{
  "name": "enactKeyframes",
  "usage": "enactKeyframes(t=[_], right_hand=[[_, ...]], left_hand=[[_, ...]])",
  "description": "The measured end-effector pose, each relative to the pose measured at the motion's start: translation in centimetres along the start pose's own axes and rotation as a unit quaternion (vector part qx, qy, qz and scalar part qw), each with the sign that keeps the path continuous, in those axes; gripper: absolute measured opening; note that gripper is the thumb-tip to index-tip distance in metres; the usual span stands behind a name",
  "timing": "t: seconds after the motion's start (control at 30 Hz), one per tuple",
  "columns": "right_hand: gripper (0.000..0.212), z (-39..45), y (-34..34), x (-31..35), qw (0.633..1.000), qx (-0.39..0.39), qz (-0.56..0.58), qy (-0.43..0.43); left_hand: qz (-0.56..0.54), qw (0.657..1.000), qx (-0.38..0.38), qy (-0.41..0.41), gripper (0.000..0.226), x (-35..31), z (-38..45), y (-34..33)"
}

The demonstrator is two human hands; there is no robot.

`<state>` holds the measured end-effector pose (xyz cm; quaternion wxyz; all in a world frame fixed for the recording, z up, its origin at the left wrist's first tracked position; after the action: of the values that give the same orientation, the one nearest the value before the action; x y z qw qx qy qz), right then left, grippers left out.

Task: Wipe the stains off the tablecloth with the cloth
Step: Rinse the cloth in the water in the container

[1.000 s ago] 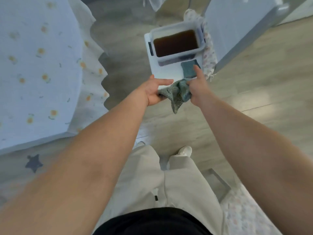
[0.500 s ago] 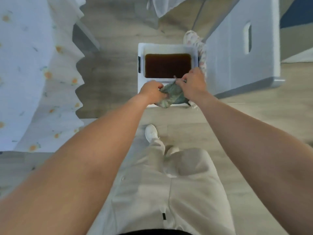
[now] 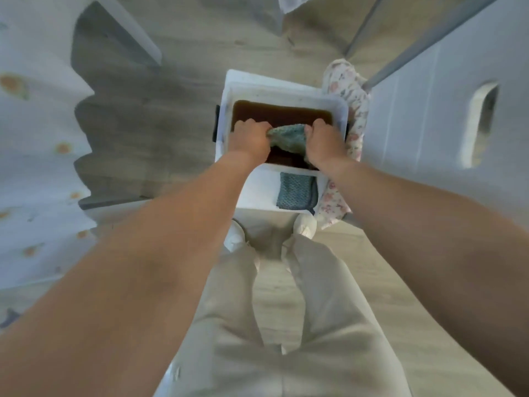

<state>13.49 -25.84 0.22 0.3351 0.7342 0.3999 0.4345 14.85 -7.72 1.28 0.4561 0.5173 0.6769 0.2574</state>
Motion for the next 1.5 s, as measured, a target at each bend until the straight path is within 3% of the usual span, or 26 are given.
enactKeyframes(t=[0.07,0.13,0.23,0.4,0.5,0.57,0.67,0.77,0.83,0.93,1.03,1.1,1.13,1.2,1.23,1.27,1.33,1.4,1.43,1.5], right_hand=[[0.033,0.8,-2.0,-0.4,0.993,-0.028,-0.107,0.05],[0.047,1.6,-4.0,-0.2,0.979,-0.032,-0.172,0.108],[0.068,3.1,-6.8,0.3,0.963,0.076,-0.21,0.153],[0.029,6.5,-8.0,0.2,0.956,0.132,-0.193,0.176],[0.023,7.3,-7.6,0.2,0.955,0.123,-0.209,0.173],[0.018,7.5,-7.6,0.0,0.958,0.129,-0.206,0.154],[0.017,7.5,-8.3,-0.1,0.97,0.139,-0.158,0.124],[0.049,7.6,-9.1,0.2,0.982,0.135,-0.07,0.113],[0.047,7.9,-9.2,0.4,0.986,0.113,-0.041,0.119],[0.032,8.4,-9.2,0.3,0.99,0.092,-0.033,0.103],[0.039,8.5,-9.1,0.8,0.985,0.093,0.146,-0.019],[0.041,7.9,-8.6,1.2,0.938,0.096,0.31,-0.121],[0.039,7.4,-8.2,1.6,0.9,0.112,0.39,-0.16],[0.039,6.1,-7.5,2.2,0.82,0.156,0.51,-0.209],[0.041,5.6,-7.2,2.5,0.801,0.169,0.535,-0.209],[0.047,5.1,-7.0,2.6,0.801,0.177,0.537,-0.2],[0.06,4.4,-6.9,2.6,0.822,0.177,0.512,-0.172],[0.051,4.0,-6.8,2.6,0.846,0.167,0.48,-0.158],[0.043,3.9,-6.7,2.6,0.859,0.155,0.462,-0.159],[0.04,4.1,-6.6,2.4,0.888,0.13,0.409,-0.166]], left_hand=[[0.071,0.997,-0.006,-0.01,0.045,0.1,0.9,-1.4],[0.102,0.994,-0.006,-0.045,0.056,0.0,2.1,-3.1],[0.18,0.975,0.078,-0.106,0.068,-0.6,4.0,-5.8],[0.23,0.96,0.135,-0.087,0.055,-0.8,6.9,-7.5],[0.194,0.97,0.13,-0.069,0.032,-0.4,7.8,-7.6],[0.168,0.976,0.132,-0.032,0.029,-0.1,8.2,-7.6],[0.156,0.978,0.142,-0.006,0.031,0.1,8.6,-7.6],[0.188,0.974,0.119,-0.035,0.037,0.2,8.9,-7.9],[0.168,0.979,0.101,-0.047,0.042,0.2,9.2,-7.9],[0.063,0.995,0.08,0.0,0.036,0.4,9.8,-7.7],[-0.106,0.988,0.031,0.11,0.03,0.4,9.6,-7.5],[-0.277,0.942,0.011,0.189,0.034,-0.3,9.1,-7.2],[-0.38,0.895,0.006,0.235,0.037,-0.9,8.9,-6.9],[-0.552,0.761,0.007,0.339,0.039,-1.8,8.1,-6.2],[-0.608,0.695,0.013,0.385,0.04,-2.0,7.7,-5.9],[-0.649,0.637,0.023,0.416,0.041,-2.2,7.1,-5.6],[-0.708,0.558,0.034,0.432,0.04,-2.7,5.8,-4.8],[-0.754,0.507,0.034,0.417,0.034,-2.9,4.6,-4.0],[-0.763,0.499,0.04,0.41,0.033,-2.9,4.2,-3.8],[-0.75,0.532,0.075,0.386,0.035,-3.1,3.6,-3.1]])
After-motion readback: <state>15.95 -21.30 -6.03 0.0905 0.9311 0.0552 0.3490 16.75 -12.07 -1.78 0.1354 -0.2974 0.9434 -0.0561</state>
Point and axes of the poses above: each hand's wrist, its own z-axis towards the middle knuckle, its own y-axis out of the back of the hand, x = y × z, the point moved 2 cm from there along z, towards the middle knuckle, and after that the axes turned 5 degrees about -x, right-handed, at the moved point
